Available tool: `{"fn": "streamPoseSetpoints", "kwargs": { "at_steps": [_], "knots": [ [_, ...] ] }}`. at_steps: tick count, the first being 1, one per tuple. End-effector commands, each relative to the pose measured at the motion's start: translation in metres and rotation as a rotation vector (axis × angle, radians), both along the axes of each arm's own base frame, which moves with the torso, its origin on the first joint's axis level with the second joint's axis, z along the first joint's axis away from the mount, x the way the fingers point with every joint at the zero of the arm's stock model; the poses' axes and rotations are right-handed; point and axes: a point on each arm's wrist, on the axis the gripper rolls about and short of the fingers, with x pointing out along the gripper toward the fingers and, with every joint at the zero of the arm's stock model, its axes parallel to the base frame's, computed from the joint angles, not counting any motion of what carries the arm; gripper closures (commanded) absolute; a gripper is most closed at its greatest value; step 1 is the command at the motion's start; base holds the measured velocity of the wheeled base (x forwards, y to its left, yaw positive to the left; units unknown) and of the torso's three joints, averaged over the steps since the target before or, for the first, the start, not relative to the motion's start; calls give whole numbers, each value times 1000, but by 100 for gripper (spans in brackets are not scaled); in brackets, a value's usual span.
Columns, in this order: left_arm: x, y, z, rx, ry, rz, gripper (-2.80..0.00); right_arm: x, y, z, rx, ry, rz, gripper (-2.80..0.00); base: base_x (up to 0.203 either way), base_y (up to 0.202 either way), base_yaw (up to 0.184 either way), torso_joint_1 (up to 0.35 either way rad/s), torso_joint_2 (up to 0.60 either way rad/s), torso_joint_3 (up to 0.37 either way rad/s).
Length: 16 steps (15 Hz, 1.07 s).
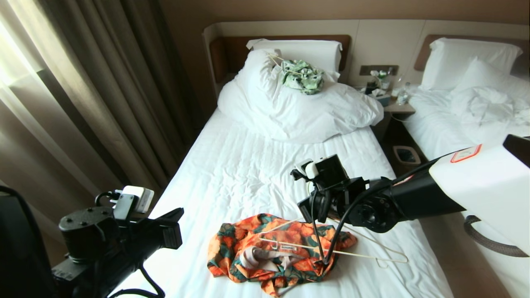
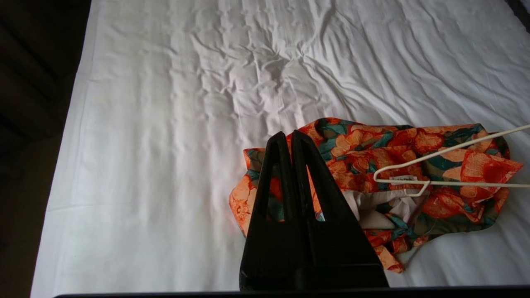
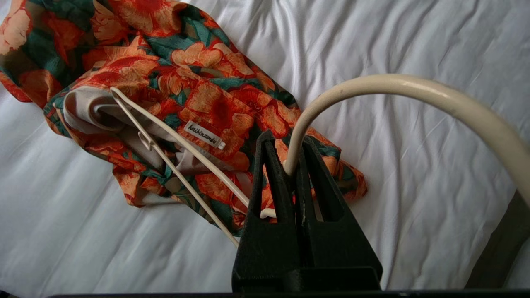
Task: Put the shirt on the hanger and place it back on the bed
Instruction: Place the hanger on the bed
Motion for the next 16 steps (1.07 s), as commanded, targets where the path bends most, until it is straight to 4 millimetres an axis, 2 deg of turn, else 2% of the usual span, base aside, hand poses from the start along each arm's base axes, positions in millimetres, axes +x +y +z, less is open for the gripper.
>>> {"fn": "streamPoseSetpoints", "kwargs": {
  "at_steps": [1,3,5,8,9,13,16],
  "knots": [
    [0,0,2,-4,-14,2,0,-1,7,-28,-46,54,15,0,0,0,0,0,0,0],
    [0,0,2,-10,-11,4,0,-3,12,-40,-51,75,33,0,0,0,0,0,0,0],
    [0,1,1,-18,-5,9,0,1,18,-45,16,76,84,0,0,0,0,0,0,0],
    [2,1,-3,-19,10,12,0,6,24,-70,30,101,103,0,0,0,0,0,0,0],
    [2,0,-3,-18,13,10,0,9,27,-73,39,94,102,-280,0,0,0,0,0,0],
    [4,0,-7,-16,25,9,0,27,36,-87,56,36,73,-280,0,0,0,0,0,0],
    [3,2,-2,-19,3,22,0,23,27,-92,-1,40,17,-280,0,0,0,0,0,0]
  ]
}}
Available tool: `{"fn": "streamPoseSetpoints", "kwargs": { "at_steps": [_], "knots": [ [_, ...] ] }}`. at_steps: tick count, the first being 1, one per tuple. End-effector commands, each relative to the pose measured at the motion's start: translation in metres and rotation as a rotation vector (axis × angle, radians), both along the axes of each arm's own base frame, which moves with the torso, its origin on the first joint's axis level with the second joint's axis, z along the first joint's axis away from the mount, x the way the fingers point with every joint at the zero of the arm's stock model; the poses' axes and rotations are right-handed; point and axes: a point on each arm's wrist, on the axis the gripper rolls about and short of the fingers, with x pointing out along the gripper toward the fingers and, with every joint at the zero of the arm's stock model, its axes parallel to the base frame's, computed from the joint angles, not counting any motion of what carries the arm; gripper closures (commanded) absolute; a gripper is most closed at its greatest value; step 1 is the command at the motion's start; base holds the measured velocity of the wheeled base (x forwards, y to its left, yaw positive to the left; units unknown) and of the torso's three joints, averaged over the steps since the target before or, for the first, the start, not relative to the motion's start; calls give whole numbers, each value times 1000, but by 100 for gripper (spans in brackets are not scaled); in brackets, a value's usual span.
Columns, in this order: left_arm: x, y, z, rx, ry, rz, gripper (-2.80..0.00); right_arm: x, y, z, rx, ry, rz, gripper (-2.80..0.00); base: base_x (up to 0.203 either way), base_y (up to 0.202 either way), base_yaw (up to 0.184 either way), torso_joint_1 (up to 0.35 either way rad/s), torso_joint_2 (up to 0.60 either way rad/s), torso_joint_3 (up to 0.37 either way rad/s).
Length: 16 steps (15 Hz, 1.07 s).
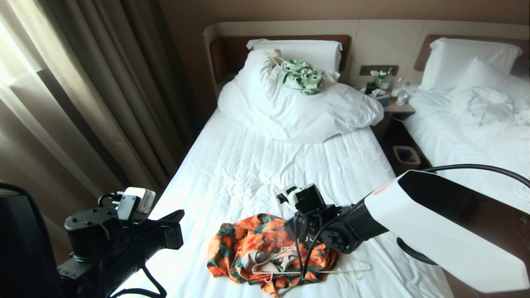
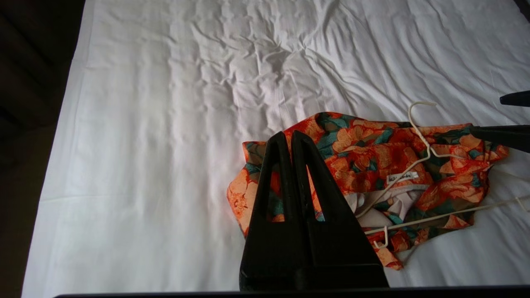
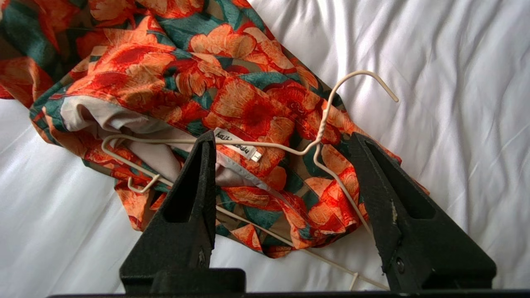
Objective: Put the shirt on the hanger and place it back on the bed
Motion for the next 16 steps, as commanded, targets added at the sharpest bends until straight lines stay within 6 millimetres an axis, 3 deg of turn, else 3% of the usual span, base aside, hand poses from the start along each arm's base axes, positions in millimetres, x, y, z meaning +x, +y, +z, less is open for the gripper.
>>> {"fn": "streamPoseSetpoints", "kwargs": {
  "at_steps": [1,3,4,8,11,16],
  "knots": [
    [-2,3,8,-8,-39,12,0,-7,-8,-3,-35,14,-22,-280,0,0,0,0,0,0],
    [-5,7,20,-19,-94,26,0,-20,-19,6,-56,23,-31,-280,0,0,0,0,0,0],
    [-7,11,25,-22,-114,40,0,-26,-24,14,-60,17,-41,0,0,0,0,0,0,0],
    [-17,21,41,-143,-167,91,0,-60,-49,63,-32,-63,-85,0,0,0,0,0,0,0],
    [-37,23,55,-202,-228,91,0,-89,-86,106,-1,-129,-141,0,0,0,0,0,0,0],
    [-86,28,88,-248,-415,48,0,-167,-157,182,109,-328,-216,0,0,0,0,0,0,0]
  ]
}}
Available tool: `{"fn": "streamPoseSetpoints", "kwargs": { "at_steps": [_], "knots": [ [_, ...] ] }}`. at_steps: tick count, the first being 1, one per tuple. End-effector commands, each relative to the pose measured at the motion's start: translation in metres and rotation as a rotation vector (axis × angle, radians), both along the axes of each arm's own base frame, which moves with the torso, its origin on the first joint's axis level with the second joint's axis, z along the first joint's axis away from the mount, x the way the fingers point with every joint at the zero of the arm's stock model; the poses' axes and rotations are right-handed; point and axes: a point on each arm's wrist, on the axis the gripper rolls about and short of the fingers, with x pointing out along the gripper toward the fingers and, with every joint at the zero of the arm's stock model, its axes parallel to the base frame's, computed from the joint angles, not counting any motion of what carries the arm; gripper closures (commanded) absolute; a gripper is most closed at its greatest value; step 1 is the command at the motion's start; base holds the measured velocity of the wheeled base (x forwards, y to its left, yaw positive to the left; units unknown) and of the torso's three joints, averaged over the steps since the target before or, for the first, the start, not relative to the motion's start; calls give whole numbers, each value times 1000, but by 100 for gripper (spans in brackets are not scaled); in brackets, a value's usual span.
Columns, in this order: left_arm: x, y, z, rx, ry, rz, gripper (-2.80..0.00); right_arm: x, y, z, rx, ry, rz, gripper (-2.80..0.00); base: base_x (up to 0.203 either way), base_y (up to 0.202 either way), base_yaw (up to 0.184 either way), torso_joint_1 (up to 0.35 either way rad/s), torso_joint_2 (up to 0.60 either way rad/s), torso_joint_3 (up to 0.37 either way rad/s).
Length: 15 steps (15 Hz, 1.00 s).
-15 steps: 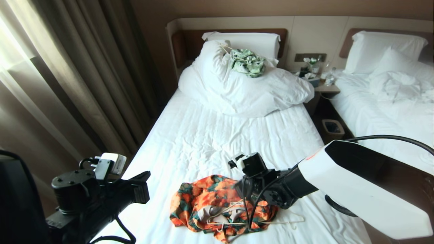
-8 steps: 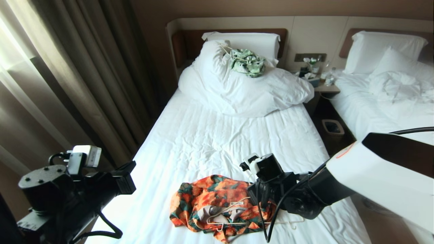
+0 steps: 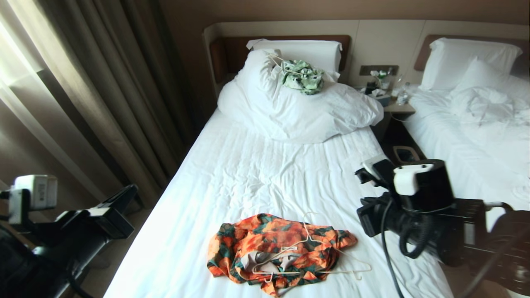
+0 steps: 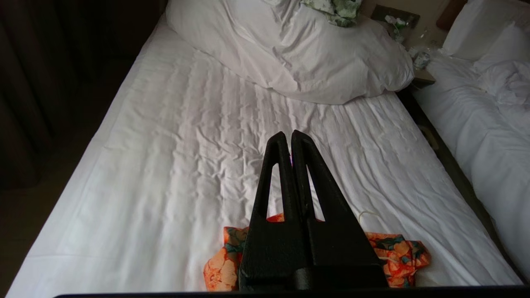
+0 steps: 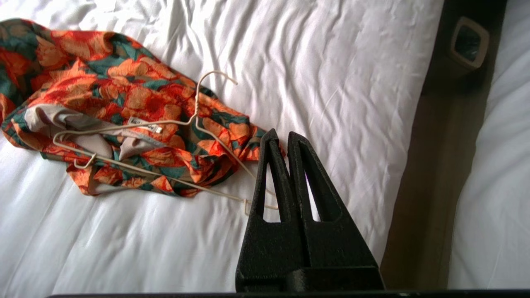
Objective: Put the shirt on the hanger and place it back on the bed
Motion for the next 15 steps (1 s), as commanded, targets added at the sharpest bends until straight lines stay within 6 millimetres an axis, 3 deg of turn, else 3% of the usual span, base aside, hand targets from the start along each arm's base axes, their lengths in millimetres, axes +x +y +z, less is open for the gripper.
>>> {"fn": "streamPoseSetpoints", "kwargs": {
  "at_steps": [1,5,8,11,15],
  "knots": [
    [-33,4,25,-22,-154,-3,0,-55,-45,50,94,-174,-30,0,0,0,0,0,0,0],
    [-96,13,50,-36,-269,5,0,-114,-106,71,101,-358,-160,0,0,0,0,0,0,0],
    [-146,22,56,-53,-241,70,0,-154,-140,70,83,-477,-299,0,0,0,0,0,0,0],
    [-178,22,52,-94,-273,133,0,-190,-155,70,93,-576,-378,0,0,0,0,0,0,0],
    [-203,22,21,-44,-334,121,0,-235,-166,48,83,-598,-425,0,0,0,0,0,0,0]
  ]
}}
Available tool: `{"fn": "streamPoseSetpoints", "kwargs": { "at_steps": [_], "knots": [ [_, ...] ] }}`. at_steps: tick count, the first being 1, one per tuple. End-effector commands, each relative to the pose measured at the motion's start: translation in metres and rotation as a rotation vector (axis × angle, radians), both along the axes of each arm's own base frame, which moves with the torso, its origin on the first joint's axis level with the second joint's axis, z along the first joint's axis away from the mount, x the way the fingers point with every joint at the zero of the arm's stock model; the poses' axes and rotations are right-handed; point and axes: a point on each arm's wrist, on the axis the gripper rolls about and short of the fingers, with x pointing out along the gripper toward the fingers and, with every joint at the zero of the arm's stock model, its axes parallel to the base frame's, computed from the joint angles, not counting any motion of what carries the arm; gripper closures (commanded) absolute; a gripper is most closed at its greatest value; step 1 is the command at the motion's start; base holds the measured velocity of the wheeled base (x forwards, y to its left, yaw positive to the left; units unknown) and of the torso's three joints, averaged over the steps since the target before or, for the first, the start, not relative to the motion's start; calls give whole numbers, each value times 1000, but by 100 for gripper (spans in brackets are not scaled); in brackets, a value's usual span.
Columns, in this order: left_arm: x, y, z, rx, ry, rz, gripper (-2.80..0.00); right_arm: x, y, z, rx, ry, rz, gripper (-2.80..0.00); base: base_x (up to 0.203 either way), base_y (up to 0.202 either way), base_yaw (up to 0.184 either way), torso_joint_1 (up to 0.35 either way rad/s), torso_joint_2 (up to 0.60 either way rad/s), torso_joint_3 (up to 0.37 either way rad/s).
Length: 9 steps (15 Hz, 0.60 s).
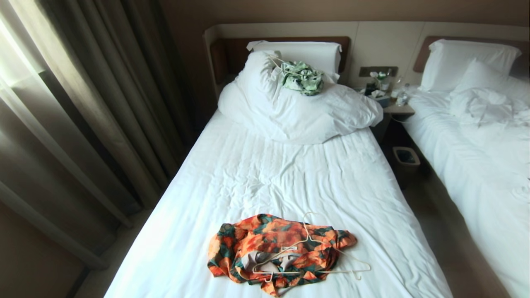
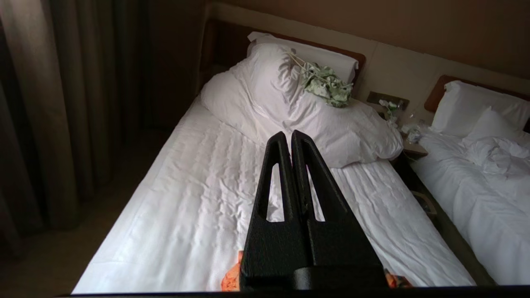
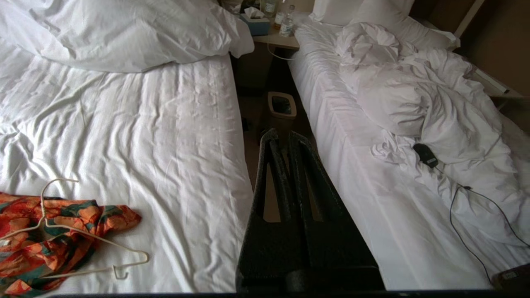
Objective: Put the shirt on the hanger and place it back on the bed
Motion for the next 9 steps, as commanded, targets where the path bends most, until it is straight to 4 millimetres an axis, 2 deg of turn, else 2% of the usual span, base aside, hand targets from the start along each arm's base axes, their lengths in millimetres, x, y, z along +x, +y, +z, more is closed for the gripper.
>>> {"fn": "streamPoseSetpoints", "kwargs": {
  "at_steps": [1,4,7,9],
  "knots": [
    [-22,-1,-16,38,-95,-24,0,-34,-7,-19,7,-50,-33,0,0,0,0,0,0,0],
    [-23,-2,-28,121,-59,-54,0,-42,-6,-42,-1,-3,-155,0,0,0,0,0,0,0],
    [-16,-1,-42,195,-9,-24,0,-51,-5,-71,-2,-7,-125,0,0,0,0,0,0,0],
    [-10,-1,-54,197,39,-23,0,-53,-2,-91,8,-11,2,0,0,0,0,0,0,0]
  ]
}}
